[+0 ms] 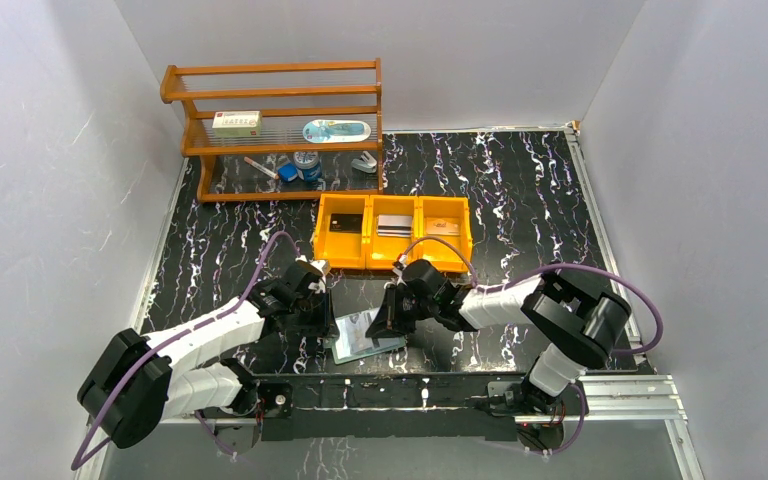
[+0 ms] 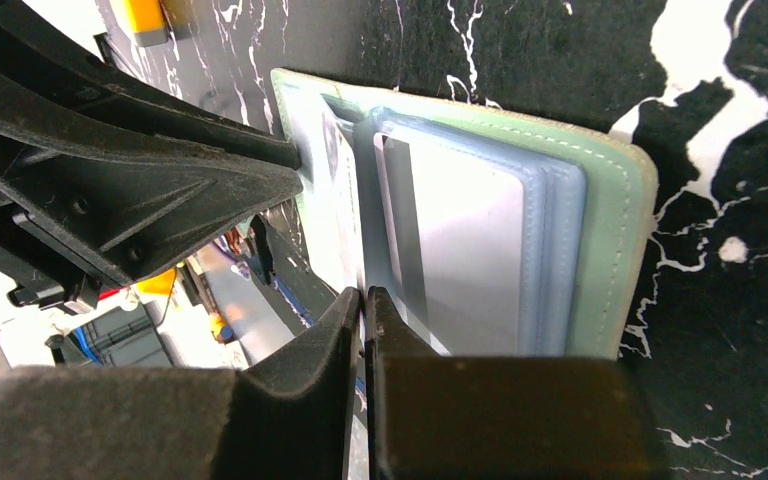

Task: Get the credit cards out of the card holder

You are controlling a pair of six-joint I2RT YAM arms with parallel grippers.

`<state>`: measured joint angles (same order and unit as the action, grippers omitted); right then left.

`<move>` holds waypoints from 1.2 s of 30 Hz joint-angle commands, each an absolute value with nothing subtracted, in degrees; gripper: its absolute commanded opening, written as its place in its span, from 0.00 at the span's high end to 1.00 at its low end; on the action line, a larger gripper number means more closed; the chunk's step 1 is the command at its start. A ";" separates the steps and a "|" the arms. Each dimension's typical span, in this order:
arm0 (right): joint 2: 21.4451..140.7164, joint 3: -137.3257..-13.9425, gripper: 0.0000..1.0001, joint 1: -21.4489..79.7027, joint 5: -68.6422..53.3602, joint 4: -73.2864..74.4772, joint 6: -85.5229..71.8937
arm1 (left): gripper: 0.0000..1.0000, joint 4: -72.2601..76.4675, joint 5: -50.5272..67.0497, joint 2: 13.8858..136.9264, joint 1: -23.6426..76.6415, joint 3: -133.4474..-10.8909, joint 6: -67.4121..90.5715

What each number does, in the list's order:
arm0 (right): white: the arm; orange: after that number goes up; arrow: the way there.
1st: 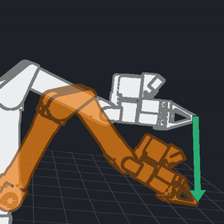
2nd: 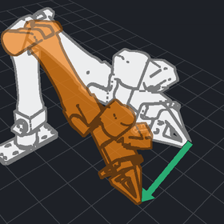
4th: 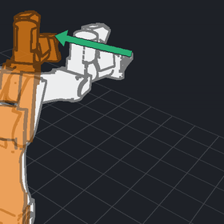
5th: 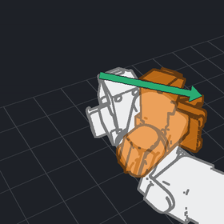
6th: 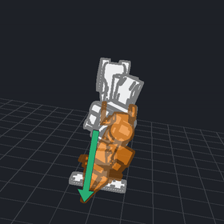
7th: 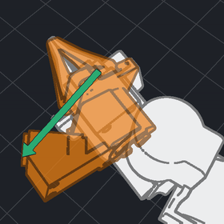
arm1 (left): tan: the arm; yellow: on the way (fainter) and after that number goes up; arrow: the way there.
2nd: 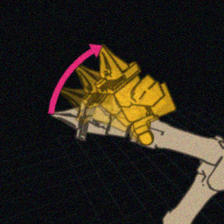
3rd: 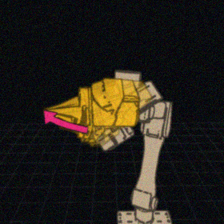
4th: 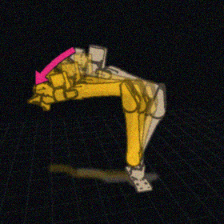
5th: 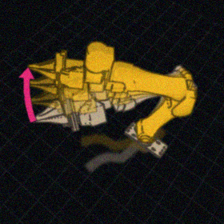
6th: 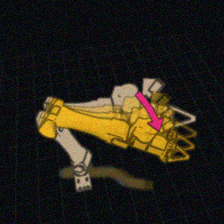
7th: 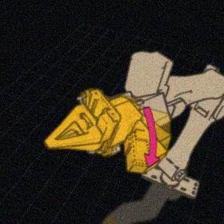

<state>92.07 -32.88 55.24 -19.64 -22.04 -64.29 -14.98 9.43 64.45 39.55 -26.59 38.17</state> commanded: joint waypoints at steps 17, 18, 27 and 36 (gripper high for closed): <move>91.78 -33.74 0.86 54.79 -18.04 -19.49 -63.62 | 0.61 -9.43 15.97 54.50 39.83 -30.38 38.52; 91.71 -33.71 0.86 54.83 -17.95 -19.57 -63.59 | 0.60 -8.01 17.34 54.94 39.80 -30.05 38.66; 91.25 -33.11 0.86 54.79 -17.44 -20.31 -63.98 | 0.62 -2.83 23.50 65.65 39.87 -26.67 39.86; 89.68 -32.91 0.86 54.84 -16.04 -20.17 -64.71 | 0.68 -9.98 15.66 65.38 40.03 -24.66 39.04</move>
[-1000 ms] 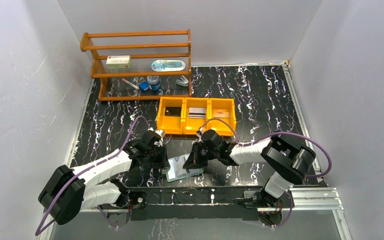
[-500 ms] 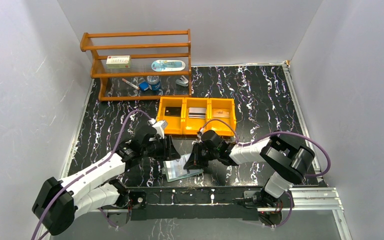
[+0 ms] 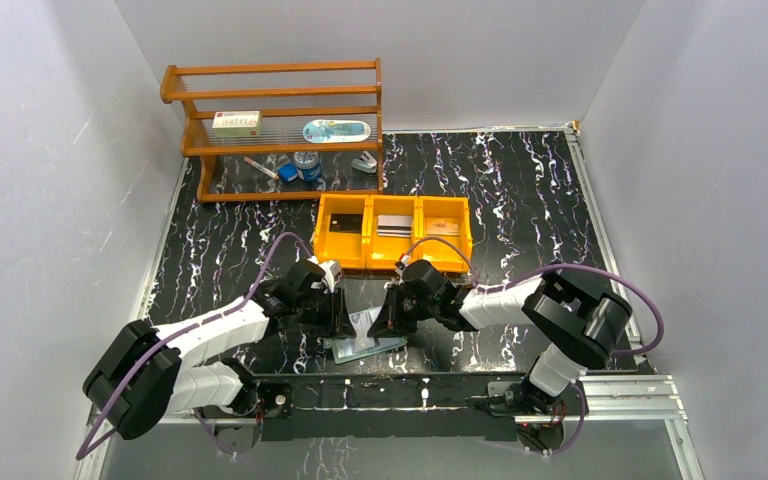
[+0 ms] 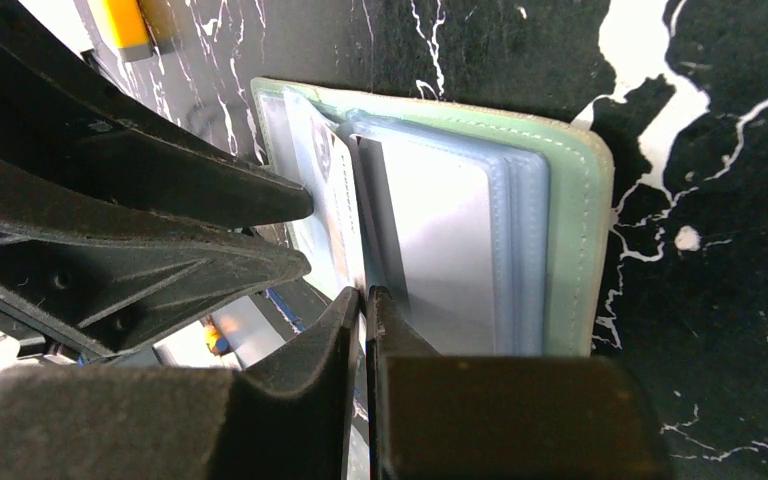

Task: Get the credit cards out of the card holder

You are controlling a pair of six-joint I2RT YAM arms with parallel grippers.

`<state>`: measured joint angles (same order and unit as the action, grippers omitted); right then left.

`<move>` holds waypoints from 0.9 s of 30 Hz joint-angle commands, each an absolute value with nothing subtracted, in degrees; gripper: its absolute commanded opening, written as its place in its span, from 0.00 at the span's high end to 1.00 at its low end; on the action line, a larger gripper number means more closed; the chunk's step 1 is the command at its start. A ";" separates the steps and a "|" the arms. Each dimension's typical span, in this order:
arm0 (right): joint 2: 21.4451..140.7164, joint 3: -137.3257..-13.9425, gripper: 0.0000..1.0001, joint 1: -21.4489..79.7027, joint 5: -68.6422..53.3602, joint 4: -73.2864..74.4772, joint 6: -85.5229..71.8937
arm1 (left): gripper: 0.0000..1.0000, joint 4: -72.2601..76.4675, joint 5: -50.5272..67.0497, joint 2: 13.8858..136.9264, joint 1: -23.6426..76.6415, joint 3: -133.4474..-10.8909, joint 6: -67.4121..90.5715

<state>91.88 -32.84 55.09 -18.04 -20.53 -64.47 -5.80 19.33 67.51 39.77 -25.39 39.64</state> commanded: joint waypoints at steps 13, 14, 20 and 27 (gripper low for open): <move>88.10 -33.91 0.85 54.76 -16.43 -17.12 -63.44 | 0.72 -12.90 10.67 66.91 40.04 -24.50 38.30; 87.81 -33.88 0.85 54.71 -16.03 -16.60 -63.33 | 0.73 -12.85 10.52 66.89 40.07 -24.45 38.39; 85.62 -32.17 0.85 54.67 -13.67 -15.25 -64.13 | 0.73 -12.66 9.33 68.83 40.08 -24.34 37.88; 83.79 -31.63 0.85 54.47 -11.40 -11.69 -64.49 | 0.74 -12.68 8.64 69.76 40.08 -24.87 37.59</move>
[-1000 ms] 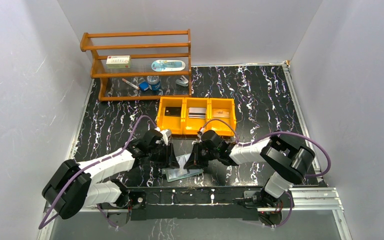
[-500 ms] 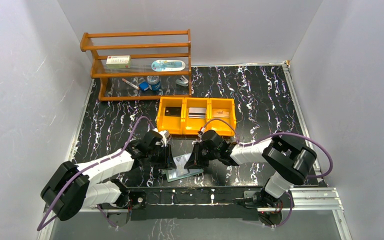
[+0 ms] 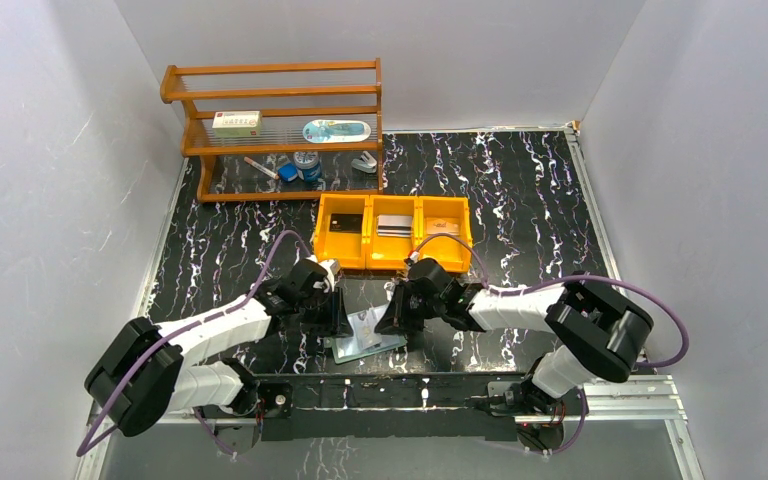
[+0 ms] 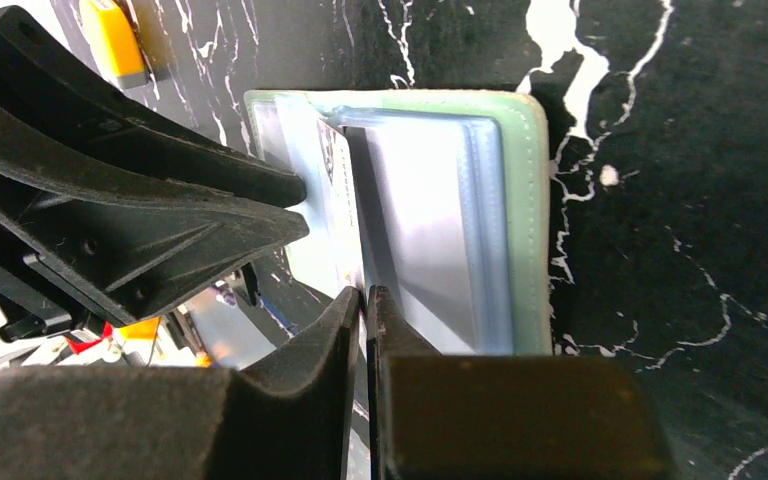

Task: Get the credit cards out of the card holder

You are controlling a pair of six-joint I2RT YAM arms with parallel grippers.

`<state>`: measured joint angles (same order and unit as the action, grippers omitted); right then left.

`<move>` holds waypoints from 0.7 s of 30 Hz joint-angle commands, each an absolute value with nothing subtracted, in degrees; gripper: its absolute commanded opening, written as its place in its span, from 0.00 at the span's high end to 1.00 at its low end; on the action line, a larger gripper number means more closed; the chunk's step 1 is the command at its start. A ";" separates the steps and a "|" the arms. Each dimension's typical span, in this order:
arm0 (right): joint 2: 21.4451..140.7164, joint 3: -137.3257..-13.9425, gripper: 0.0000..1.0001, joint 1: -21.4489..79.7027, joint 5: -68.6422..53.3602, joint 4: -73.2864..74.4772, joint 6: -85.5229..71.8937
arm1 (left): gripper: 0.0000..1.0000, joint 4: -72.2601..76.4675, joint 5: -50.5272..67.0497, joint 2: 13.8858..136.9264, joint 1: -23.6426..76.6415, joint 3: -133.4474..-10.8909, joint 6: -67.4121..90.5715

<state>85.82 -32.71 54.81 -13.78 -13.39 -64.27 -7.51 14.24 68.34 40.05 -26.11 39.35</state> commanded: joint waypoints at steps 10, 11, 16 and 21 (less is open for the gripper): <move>83.87 -31.12 0.84 54.48 -12.08 -14.55 -64.64 | 0.74 -11.74 8.73 66.49 40.10 -23.28 38.40; 84.22 -31.58 0.84 54.40 -12.89 -14.57 -64.45 | 0.74 -11.37 8.90 66.45 40.08 -23.36 38.36; 85.83 -33.11 0.82 54.04 -16.29 -14.86 -63.85 | 0.75 -10.53 10.80 67.25 40.10 -23.71 36.96; 86.80 -33.26 0.75 53.90 -16.88 -18.05 -64.01 | 0.76 -10.20 11.47 68.26 40.17 -23.91 37.17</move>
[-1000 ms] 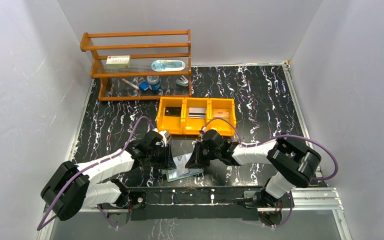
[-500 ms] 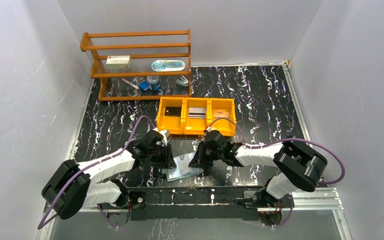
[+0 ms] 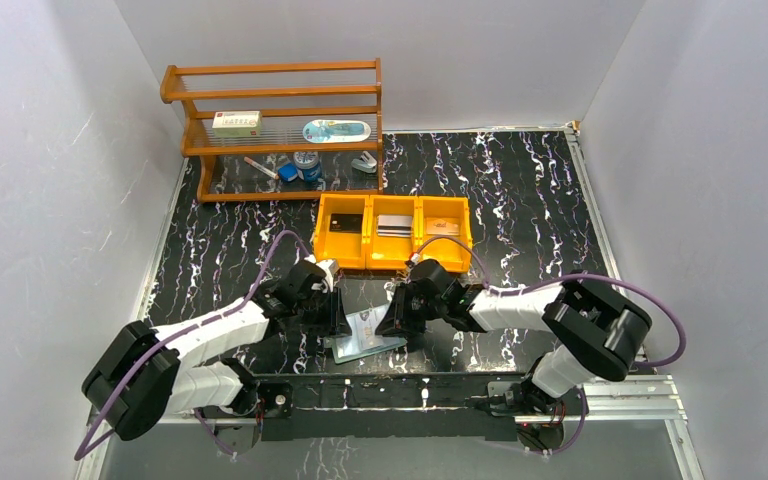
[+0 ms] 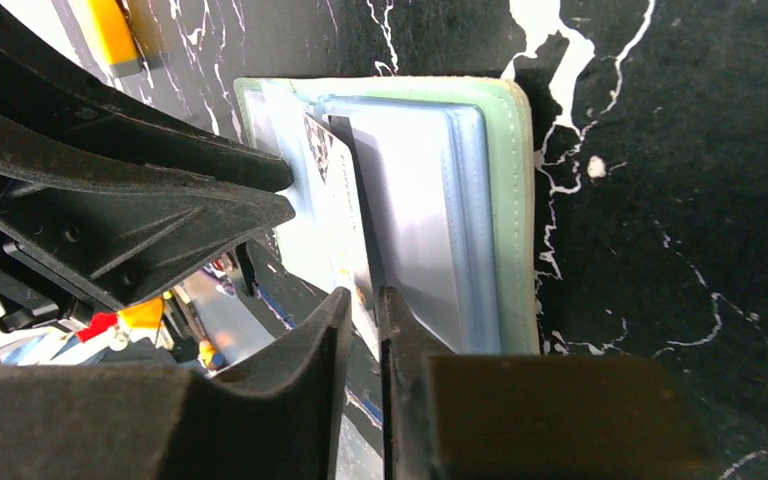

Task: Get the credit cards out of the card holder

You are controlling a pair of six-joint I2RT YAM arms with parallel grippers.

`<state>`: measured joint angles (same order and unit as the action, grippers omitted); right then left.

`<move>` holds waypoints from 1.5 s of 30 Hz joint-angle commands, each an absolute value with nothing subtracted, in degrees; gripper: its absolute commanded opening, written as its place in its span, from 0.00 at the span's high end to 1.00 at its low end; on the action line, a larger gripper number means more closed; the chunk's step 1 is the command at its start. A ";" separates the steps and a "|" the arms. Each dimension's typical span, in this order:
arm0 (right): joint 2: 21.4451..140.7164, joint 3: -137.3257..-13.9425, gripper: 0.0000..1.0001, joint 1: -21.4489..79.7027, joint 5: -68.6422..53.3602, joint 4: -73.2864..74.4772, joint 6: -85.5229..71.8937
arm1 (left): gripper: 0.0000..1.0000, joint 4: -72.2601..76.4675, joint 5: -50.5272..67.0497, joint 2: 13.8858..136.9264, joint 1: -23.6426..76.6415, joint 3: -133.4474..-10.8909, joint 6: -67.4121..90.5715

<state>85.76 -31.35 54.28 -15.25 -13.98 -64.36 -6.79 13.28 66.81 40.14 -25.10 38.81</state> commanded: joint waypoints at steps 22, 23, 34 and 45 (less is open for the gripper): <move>86.84 -31.28 0.95 53.87 -14.84 -24.79 -64.45 | 0.77 -11.49 10.25 67.60 40.23 -24.01 37.19; 85.98 -30.84 0.96 53.83 -14.43 -24.49 -64.22 | 0.77 -11.55 10.20 67.46 40.22 -24.05 37.25; 78.92 -25.73 0.99 53.70 -12.36 -23.45 -63.70 | 0.75 -12.39 10.06 65.83 40.25 -24.97 37.53; 73.70 -24.49 1.00 53.43 -8.54 -23.57 -61.49 | 0.62 -14.65 9.62 62.87 40.25 -28.09 37.17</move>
<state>76.84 -24.62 53.87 -11.66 -22.35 -63.07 -9.98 11.73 64.40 40.16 -25.71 38.35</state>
